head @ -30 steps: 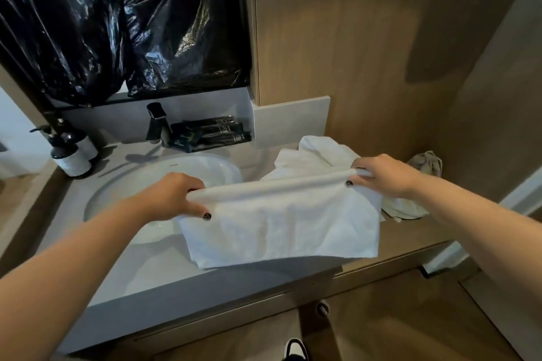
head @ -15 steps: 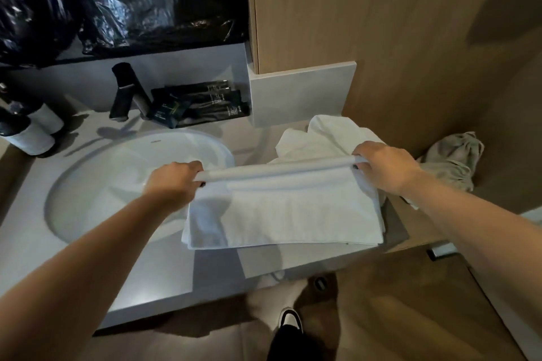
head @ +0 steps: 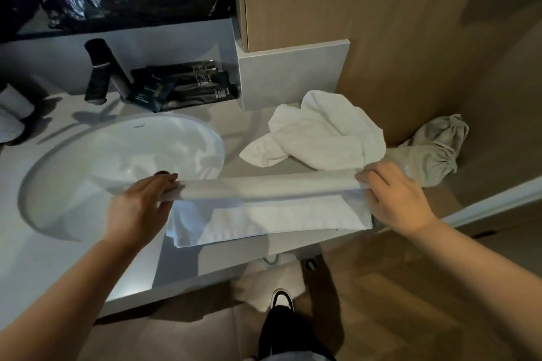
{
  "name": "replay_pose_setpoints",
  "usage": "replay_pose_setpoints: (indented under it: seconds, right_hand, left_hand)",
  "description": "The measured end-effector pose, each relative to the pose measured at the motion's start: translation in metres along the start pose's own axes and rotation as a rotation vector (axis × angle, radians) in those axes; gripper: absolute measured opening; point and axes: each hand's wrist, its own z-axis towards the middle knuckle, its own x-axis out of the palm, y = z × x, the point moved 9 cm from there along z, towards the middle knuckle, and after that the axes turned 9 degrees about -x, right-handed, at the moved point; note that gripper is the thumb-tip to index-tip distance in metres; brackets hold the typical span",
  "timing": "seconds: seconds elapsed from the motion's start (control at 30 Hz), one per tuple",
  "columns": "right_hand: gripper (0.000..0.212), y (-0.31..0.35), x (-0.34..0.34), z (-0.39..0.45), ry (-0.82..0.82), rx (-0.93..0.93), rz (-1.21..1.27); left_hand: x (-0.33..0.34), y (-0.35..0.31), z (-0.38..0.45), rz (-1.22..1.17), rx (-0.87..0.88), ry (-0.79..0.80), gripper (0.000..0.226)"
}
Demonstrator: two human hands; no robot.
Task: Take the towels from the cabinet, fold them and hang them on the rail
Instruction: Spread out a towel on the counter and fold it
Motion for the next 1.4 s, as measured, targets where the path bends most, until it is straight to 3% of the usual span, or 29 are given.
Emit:
replay_pose_setpoints:
  seconds: [0.27, 0.47, 0.57, 0.73, 0.8, 0.93, 1.07, 1.17, 1.27, 1.33, 1.4]
  right_hand:
    - [0.035, 0.033, 0.018, -0.053, 0.139, 0.127, 0.064]
    - [0.040, 0.034, 0.030, -0.060, 0.209, 0.264, 0.114]
    - [0.038, 0.031, 0.030, -0.059, 0.227, 0.300, 0.125]
    - [0.036, 0.028, 0.030, -0.055, 0.251, 0.320, 0.132]
    - [0.035, 0.024, 0.029, -0.055, 0.242, 0.339, 0.169]
    - [0.034, 0.011, 0.026, -0.060, 0.217, 0.428, 0.271]
    - [0.039, 0.007, 0.028, -0.063, 0.232, 0.425, 0.305]
    - [0.036, 0.010, 0.030, -0.066, 0.278, 0.399, 0.253]
    - [0.024, 0.022, 0.025, -0.065, 0.308, 0.318, 0.169]
    - [0.019, 0.028, 0.015, -0.052, 0.288, 0.276, 0.049]
    - [0.019, 0.035, 0.010, -0.028, 0.228, 0.254, -0.002]
  left_hand:
    - [0.013, -0.016, -0.072, -0.068, 0.088, 0.038, 0.036]
    - [0.031, -0.017, -0.093, -0.075, 0.082, 0.240, 0.042]
    - [0.031, -0.017, -0.095, -0.091, 0.066, 0.315, 0.034]
    - [0.044, -0.036, -0.103, 0.085, 0.160, 0.351, 0.078]
    - [0.050, -0.046, -0.103, 0.179, 0.226, 0.351, 0.085]
    - [0.053, -0.057, -0.105, 0.141, 0.313, 0.300, 0.071]
    - [0.042, -0.061, -0.109, 0.098, 0.391, 0.186, 0.056]
    - [0.038, -0.066, -0.112, 0.099, 0.426, 0.195, 0.052]
    - [0.029, -0.076, -0.104, -0.017, 0.386, 0.263, 0.048]
    - [0.027, -0.088, -0.087, -0.119, 0.318, 0.265, 0.033]
    - [0.039, -0.098, -0.065, -0.140, 0.232, 0.263, 0.037]
